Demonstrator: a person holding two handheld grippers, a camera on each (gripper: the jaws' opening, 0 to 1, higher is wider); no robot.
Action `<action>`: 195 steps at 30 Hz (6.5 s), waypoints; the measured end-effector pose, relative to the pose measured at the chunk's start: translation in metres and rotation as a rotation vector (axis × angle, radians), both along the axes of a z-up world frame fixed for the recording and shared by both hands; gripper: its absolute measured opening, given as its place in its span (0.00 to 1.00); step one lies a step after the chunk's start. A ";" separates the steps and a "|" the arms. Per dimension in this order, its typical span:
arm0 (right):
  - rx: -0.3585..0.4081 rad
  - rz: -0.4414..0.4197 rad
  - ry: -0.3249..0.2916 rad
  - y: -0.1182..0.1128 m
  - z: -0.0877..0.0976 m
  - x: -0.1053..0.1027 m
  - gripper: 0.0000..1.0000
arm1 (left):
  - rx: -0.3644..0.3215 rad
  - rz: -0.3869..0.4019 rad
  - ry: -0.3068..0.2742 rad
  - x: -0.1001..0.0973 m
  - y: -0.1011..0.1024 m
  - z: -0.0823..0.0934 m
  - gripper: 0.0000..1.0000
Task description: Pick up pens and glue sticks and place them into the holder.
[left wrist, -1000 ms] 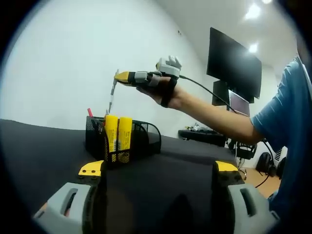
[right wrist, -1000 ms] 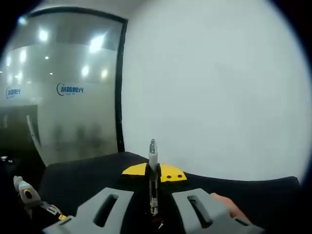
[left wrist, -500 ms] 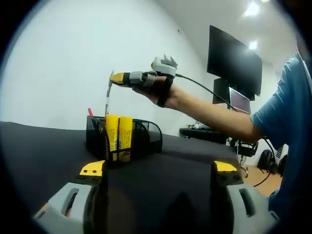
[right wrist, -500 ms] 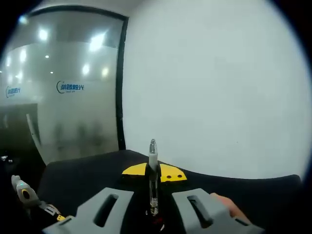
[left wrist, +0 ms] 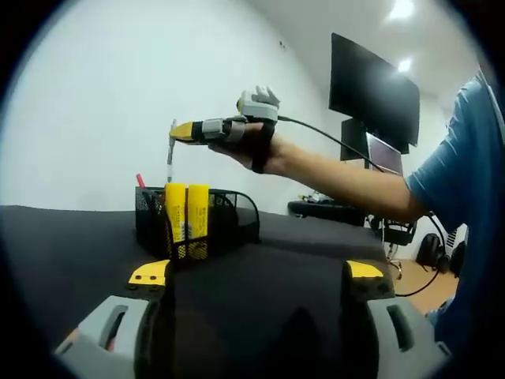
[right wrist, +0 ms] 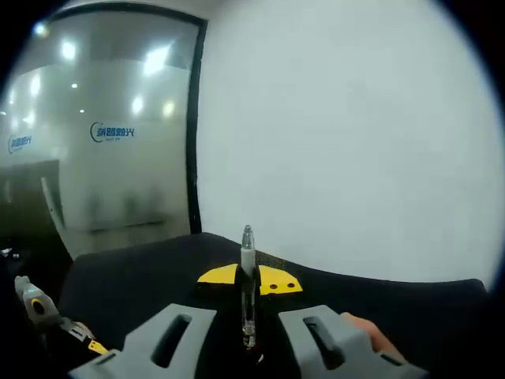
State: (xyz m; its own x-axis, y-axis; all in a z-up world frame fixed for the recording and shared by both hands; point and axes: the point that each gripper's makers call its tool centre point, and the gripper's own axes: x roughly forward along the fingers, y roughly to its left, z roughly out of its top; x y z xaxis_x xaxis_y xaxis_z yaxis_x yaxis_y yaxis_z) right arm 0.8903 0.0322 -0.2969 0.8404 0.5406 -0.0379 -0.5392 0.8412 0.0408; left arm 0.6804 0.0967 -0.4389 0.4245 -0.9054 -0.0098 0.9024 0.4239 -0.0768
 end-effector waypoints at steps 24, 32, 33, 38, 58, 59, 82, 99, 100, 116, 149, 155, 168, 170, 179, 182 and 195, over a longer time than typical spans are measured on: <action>-0.047 -0.009 0.056 0.006 -0.021 -0.004 0.02 | -0.011 -0.001 -0.003 0.000 0.002 0.002 0.83; -0.062 -0.013 0.039 -0.001 -0.015 -0.013 0.03 | -0.003 -0.001 -0.007 0.000 0.002 0.000 0.82; -0.065 -0.016 0.036 -0.002 -0.014 -0.014 0.03 | -0.007 -0.001 -0.006 0.000 0.002 0.001 0.82; -0.072 -0.032 0.026 -0.016 -0.007 -0.024 0.03 | -0.007 -0.004 -0.003 -0.001 0.001 0.001 0.82; -0.048 -0.121 -0.020 -0.086 0.030 -0.083 0.05 | 0.006 0.019 0.028 0.003 0.003 -0.005 0.80; -0.046 -0.124 -0.027 -0.088 0.032 -0.088 0.05 | 0.001 0.020 0.034 0.003 0.003 -0.004 0.80; -0.039 -0.151 -0.005 -0.117 -0.024 -0.177 0.19 | -0.031 0.025 0.086 0.009 0.005 -0.001 0.80; 0.002 -0.161 0.025 -0.147 -0.092 -0.218 0.35 | -0.029 0.055 0.112 0.013 0.006 -0.003 0.79; 0.007 -0.165 0.022 -0.149 -0.094 -0.220 0.36 | -0.031 0.057 0.114 0.013 0.006 -0.003 0.79; 0.093 -0.151 0.032 -0.163 -0.128 -0.238 0.54 | -0.035 0.067 0.123 0.009 0.004 -0.003 0.85; 0.109 -0.122 0.033 -0.161 -0.138 -0.266 0.93 | -0.006 0.088 0.096 0.010 0.001 -0.006 0.96; 0.064 -0.129 0.047 -0.158 -0.146 -0.266 0.92 | -0.014 0.085 0.088 0.010 0.002 -0.004 0.96; 0.025 -0.166 0.065 -0.159 -0.153 -0.264 0.90 | 0.006 0.037 0.074 0.005 0.000 -0.005 0.93; 0.022 -0.166 0.067 -0.159 -0.153 -0.264 0.90 | -0.021 0.062 0.072 0.011 0.005 0.000 0.93; 0.034 -0.174 0.064 -0.164 -0.152 -0.262 0.90 | -0.023 0.078 0.077 0.009 0.002 0.000 0.92; 0.033 -0.183 0.070 -0.166 -0.153 -0.260 0.90 | -0.018 0.082 0.102 0.014 0.003 -0.003 0.91; 0.020 -0.189 0.084 -0.169 -0.157 -0.259 0.90 | -0.013 0.075 0.088 0.009 0.004 -0.004 0.90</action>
State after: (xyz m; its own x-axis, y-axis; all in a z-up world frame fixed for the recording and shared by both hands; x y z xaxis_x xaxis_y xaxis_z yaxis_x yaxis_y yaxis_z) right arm 0.6310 -0.1364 -0.4544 0.9212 0.3751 -0.1032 -0.3660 0.9255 0.0971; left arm 0.6895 0.1009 -0.4432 0.4887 -0.8716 -0.0382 0.8580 0.4881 -0.1600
